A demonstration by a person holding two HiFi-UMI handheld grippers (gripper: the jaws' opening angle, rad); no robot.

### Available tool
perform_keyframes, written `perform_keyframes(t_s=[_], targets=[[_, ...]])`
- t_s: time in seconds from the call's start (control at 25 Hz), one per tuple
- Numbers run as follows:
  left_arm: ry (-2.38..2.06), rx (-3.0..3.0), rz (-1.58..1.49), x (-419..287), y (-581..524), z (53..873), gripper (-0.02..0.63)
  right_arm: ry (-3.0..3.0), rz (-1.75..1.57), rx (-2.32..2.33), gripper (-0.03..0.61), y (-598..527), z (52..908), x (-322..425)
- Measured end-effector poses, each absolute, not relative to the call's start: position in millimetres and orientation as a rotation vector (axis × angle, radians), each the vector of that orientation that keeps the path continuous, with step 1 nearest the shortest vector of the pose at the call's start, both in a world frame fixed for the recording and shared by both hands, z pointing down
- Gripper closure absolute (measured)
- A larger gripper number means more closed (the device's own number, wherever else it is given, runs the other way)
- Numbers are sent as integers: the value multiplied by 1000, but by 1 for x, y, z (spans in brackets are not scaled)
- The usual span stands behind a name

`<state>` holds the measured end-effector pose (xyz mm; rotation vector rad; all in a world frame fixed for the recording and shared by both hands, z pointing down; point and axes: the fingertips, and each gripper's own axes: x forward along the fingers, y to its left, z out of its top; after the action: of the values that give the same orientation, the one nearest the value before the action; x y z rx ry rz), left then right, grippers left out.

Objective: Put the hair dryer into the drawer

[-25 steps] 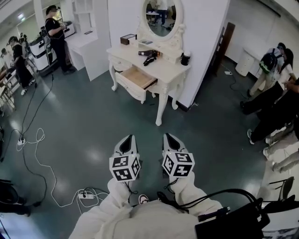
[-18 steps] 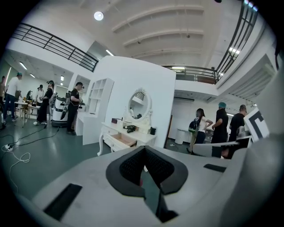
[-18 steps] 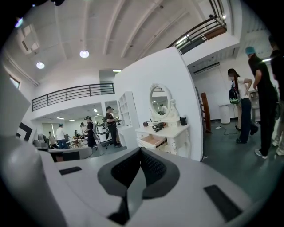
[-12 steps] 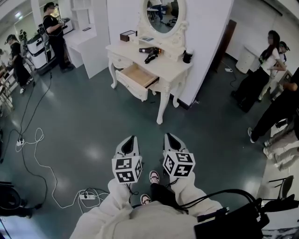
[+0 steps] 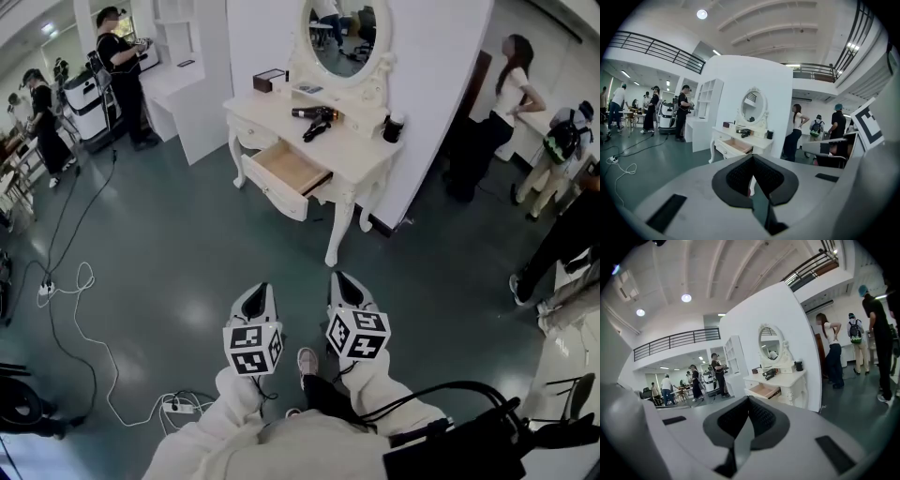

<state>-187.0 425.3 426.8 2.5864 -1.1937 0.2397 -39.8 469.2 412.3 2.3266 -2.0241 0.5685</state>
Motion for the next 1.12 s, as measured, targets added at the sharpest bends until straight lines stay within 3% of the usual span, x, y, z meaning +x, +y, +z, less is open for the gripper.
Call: perform_keyframes(t_s=[1.12], targets=[[-1188,2578,226,-57,205,422,620,-1999,589,2267,517,250,414,86]])
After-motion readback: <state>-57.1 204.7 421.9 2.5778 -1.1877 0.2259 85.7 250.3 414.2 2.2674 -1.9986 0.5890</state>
